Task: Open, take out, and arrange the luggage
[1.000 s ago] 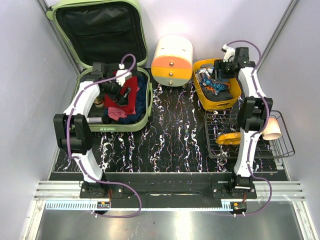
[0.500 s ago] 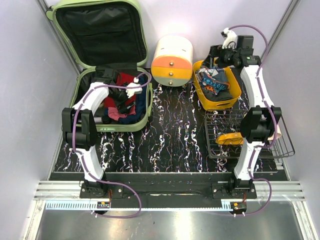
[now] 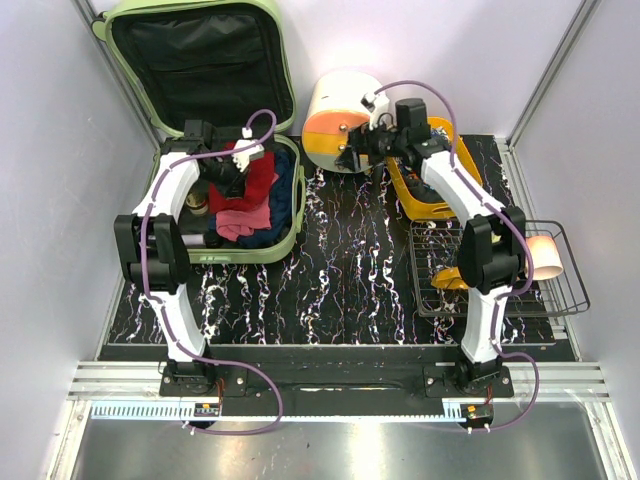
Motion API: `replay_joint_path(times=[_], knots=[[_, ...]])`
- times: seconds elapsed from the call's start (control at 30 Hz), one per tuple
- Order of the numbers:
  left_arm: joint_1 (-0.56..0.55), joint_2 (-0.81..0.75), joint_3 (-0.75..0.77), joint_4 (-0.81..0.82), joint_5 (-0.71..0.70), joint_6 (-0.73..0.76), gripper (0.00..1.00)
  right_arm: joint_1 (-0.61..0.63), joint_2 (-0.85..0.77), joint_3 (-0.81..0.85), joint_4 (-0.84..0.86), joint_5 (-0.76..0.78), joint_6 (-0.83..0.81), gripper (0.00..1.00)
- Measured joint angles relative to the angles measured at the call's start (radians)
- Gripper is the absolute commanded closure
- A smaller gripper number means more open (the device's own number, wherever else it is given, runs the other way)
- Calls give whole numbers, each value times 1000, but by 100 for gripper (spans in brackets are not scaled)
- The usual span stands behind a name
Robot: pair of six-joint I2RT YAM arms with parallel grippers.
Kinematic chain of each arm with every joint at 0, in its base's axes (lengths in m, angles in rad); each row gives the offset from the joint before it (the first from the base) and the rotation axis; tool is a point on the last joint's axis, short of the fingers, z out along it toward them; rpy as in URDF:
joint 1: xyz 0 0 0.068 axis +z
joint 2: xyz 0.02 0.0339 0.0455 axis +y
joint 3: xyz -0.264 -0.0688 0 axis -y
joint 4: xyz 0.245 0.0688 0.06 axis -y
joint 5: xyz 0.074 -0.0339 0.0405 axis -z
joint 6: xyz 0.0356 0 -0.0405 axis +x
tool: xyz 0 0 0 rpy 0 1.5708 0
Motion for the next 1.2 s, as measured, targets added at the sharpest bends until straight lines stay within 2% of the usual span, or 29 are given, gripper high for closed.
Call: replay_joint_path(times=[0.23, 0.37, 0.57, 0.8, 1.03, 1.13, 1.2], knots=[[21, 2, 42, -4, 87, -83, 100, 131, -11, -192, 346, -15, -136, 0], [21, 2, 60, -6, 121, -101, 100, 217, 16, -200, 491, -41, -306, 0], [21, 2, 93, -30, 156, -100, 100, 312, 117, -120, 584, -65, -503, 0], [21, 2, 95, -68, 179, -80, 100, 357, 230, -72, 600, -89, -701, 0], [21, 2, 96, -121, 207, -34, 100, 395, 346, 42, 601, -82, -790, 15], [21, 2, 97, -148, 222, -15, 100, 404, 375, 72, 605, -80, -795, 23], [21, 2, 108, -168, 229, -4, 100, 408, 385, 77, 620, -78, -792, 32]])
